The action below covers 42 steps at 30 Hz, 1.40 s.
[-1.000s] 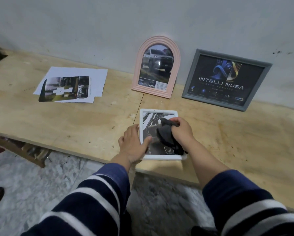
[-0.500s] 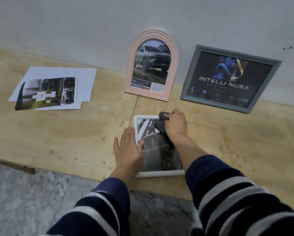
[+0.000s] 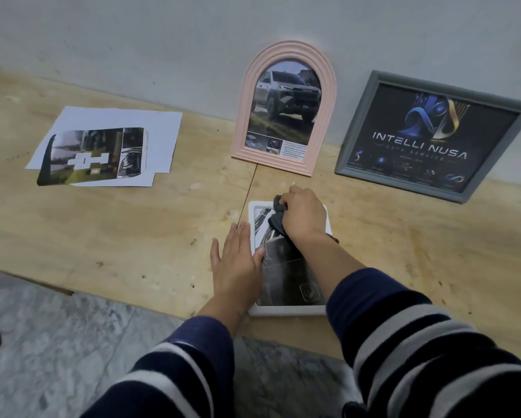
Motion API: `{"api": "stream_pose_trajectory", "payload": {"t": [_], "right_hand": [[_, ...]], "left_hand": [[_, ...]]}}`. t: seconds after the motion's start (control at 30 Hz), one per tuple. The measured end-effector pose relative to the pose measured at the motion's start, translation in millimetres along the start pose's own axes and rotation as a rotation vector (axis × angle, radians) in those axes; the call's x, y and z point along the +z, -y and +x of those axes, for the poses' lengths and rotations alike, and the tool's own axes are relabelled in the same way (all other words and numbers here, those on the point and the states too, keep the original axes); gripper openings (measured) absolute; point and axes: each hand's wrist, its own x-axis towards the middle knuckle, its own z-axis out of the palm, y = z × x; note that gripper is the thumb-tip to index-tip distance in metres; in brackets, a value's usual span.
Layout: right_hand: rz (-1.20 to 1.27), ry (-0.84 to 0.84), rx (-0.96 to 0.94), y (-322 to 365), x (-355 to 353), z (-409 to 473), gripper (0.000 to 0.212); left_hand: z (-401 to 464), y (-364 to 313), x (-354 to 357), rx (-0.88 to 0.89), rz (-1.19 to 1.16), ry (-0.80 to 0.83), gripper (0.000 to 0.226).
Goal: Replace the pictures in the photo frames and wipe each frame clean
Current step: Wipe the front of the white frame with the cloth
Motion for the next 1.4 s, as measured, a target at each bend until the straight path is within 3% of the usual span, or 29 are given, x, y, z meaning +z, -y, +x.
{"api": "stream_pose_trajectory", "payload": {"t": [0.27, 0.47, 0.67, 0.87, 1.0, 1.2, 1.4], "right_hand": [[0.023, 0.003, -0.164, 32, 15, 0, 0.027], [0.181, 0.073, -0.261, 33, 20, -10, 0.032], [0.292, 0.140, -0.185, 30, 17, -19, 0.035], [0.292, 0.282, -0.149, 16, -1, -37, 0.049], [0.463, 0.162, 0.107, -5, -13, -53, 0.044], [0.682, -0.022, 0.548, -66, -34, -79, 0.039], [0.832, 0.121, 0.845, -89, -24, -109, 0.029]], "left_hand": [[0, 2, 2, 0.006, 0.008, -0.025, 0.055], [2, 0, 1, -0.009, -0.041, -0.015, 0.060], [0, 0, 3, -0.056, -0.067, -0.161, 0.074], [-3, 2, 3, -0.026, -0.005, -0.135, 0.096], [-4, -3, -1, -0.042, 0.075, -0.063, 0.113], [-7, -13, -17, -0.216, -0.041, -0.074, 0.059], [-22, -31, -21, -0.288, -0.065, 0.031, 0.044]]}}
